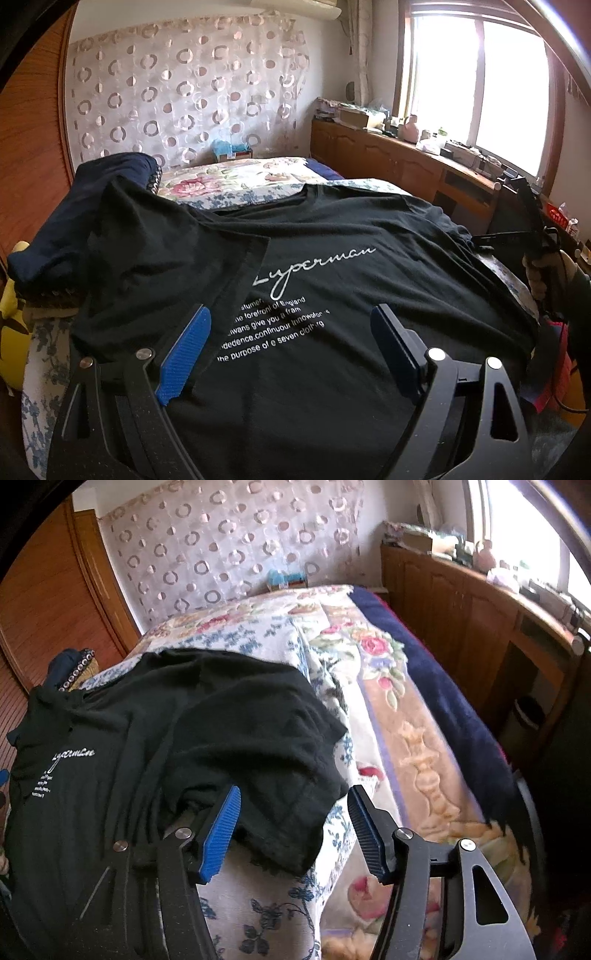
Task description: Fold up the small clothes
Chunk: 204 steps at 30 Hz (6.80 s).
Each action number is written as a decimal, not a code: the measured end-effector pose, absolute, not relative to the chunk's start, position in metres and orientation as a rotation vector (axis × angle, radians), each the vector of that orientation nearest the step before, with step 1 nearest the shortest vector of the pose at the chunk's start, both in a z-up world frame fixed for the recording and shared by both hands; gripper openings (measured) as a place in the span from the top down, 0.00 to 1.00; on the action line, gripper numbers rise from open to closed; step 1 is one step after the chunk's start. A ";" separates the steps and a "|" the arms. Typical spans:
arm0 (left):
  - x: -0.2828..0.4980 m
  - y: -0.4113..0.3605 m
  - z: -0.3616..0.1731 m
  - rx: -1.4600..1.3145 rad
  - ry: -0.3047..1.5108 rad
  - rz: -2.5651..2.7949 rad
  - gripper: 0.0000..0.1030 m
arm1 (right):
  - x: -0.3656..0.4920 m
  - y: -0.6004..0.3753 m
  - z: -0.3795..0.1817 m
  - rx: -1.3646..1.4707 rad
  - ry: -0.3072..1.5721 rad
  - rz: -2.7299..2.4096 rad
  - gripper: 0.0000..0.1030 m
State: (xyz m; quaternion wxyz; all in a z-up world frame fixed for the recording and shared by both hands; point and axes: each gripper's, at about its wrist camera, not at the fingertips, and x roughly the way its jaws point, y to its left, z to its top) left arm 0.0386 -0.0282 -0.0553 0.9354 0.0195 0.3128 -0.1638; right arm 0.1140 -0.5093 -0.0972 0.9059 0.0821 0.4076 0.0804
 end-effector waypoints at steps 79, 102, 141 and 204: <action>0.047 -0.029 -0.077 0.021 0.706 -0.324 0.14 | 0.155 -0.397 -0.052 -0.057 0.743 0.384 0.96; 0.045 -0.027 -0.078 0.007 0.698 -0.325 0.14 | 0.168 -0.324 -0.032 -0.161 0.678 0.435 0.51; 0.047 -0.023 -0.077 -0.016 0.701 -0.320 0.14 | 0.086 -0.331 -0.070 -0.186 0.736 0.469 0.58; 0.151 0.088 -0.028 0.081 0.643 -0.033 0.14 | 0.264 -0.360 -0.088 -0.100 0.837 0.223 0.52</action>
